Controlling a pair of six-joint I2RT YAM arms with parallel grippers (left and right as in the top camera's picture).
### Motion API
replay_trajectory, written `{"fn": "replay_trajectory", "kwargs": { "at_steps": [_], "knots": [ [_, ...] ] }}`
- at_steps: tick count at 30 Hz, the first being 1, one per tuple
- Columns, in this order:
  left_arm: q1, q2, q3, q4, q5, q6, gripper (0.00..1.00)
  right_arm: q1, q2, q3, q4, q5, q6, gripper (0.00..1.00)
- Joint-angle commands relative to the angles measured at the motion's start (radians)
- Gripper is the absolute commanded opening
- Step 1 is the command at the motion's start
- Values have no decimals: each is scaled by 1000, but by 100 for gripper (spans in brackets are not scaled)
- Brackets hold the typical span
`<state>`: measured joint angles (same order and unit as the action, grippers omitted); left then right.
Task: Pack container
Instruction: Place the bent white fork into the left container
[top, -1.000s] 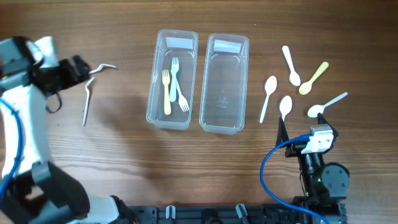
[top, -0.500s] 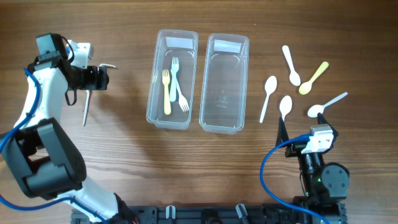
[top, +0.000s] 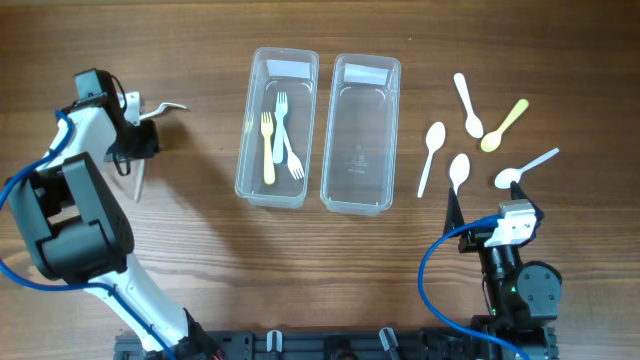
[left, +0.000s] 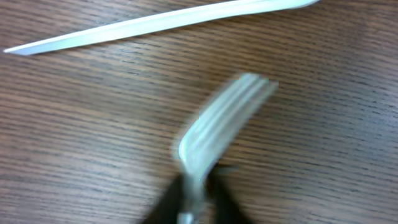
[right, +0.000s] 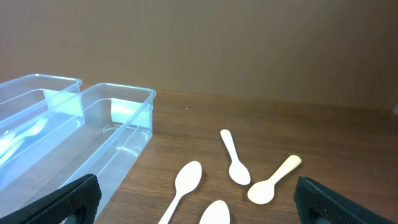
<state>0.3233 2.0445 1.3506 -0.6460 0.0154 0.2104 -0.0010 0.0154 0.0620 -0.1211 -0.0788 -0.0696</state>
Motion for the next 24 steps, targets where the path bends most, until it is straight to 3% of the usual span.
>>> {"fn": "replay_trajectory", "kwargs": {
  "at_steps": [1,5,8,11,17,20,24],
  "knots": [
    [2,28,5,-11,14,-13,4,-3,-5,-4,3,-12,-6,100],
    [0,21,6,-35,51,-14,4,-3,-5,-4,3,-12,-6,100],
    [-5,-58,6,-33,191,-55,4,-3,-5,-4,3,-11,-6,100],
    [-16,-212,6,-22,391,-148,4,-3,-5,-4,3,-12,-7,100],
    [-142,-434,6,-63,909,-148,4,-3,-5,-4,3,-12,-6,99],
    [-298,-419,5,-76,885,-149,4,-3,-5,-4,3,-12,-6,100],
    [-470,-376,5,-16,526,-342,4,-3,-5,-4,3,-12,-6,100]
  ]
}}
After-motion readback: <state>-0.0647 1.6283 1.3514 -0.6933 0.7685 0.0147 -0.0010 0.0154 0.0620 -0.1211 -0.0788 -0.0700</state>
